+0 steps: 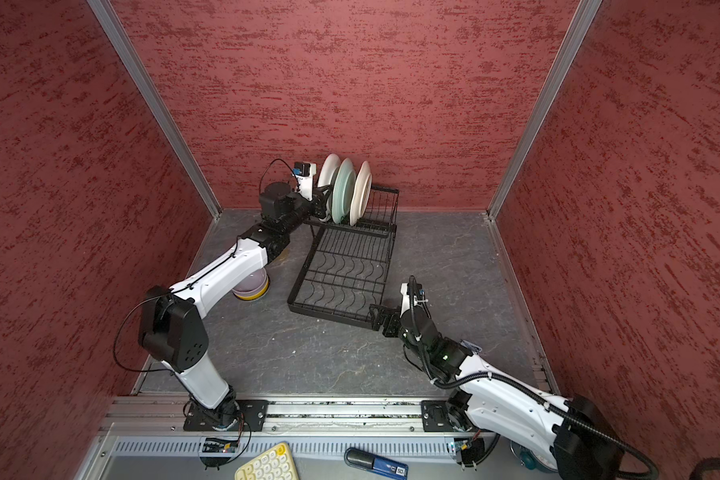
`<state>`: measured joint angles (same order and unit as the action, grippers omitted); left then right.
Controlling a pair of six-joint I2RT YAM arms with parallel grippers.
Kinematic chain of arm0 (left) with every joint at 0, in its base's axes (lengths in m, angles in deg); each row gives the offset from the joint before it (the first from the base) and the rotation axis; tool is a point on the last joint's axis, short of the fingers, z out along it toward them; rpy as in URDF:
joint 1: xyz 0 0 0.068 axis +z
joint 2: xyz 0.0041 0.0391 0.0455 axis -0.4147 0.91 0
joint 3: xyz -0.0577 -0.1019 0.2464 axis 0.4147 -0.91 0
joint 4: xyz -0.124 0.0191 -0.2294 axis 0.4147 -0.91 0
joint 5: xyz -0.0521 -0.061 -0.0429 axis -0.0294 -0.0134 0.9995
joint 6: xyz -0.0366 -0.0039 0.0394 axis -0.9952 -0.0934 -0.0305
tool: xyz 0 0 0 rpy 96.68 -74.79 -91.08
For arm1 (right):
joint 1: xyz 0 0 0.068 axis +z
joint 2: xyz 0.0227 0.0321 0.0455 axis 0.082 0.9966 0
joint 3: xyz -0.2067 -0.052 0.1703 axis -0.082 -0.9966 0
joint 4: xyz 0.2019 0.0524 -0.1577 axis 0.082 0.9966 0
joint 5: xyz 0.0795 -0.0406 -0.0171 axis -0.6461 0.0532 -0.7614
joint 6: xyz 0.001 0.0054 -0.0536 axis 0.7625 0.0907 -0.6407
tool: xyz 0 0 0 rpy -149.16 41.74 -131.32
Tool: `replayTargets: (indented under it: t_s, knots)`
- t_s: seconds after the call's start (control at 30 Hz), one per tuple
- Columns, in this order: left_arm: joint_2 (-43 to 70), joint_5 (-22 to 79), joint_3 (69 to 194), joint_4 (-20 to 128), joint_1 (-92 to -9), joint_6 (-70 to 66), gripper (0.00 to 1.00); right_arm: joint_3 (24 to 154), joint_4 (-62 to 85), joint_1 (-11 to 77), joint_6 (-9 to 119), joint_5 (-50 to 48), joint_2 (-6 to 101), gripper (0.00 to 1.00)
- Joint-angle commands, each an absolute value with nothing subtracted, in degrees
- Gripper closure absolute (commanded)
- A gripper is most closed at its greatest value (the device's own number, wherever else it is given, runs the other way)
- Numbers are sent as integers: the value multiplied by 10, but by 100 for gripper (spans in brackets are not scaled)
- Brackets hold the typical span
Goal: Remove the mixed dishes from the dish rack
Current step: 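Close the left gripper on the rim of the watermelon-printed plate, then lift the watermelon plate out of the rack with the left gripper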
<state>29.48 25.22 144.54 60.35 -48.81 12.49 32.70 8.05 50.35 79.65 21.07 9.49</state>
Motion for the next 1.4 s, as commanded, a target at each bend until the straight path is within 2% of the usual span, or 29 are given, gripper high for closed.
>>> replayTargets:
  t_s: [0.0,0.3,0.87,1.37]
  knots:
    - [246,249,1458,703,-479,148,100,352,84,503,789,225,98,1]
    - [237,277,1462,719,-476,134,100,360,93,503,787,229,97,1]
    - [191,270,1433,726,-474,148,100,366,91,503,786,222,99,1]
    - [88,206,1339,723,-476,146,100,416,122,503,780,209,113,1]
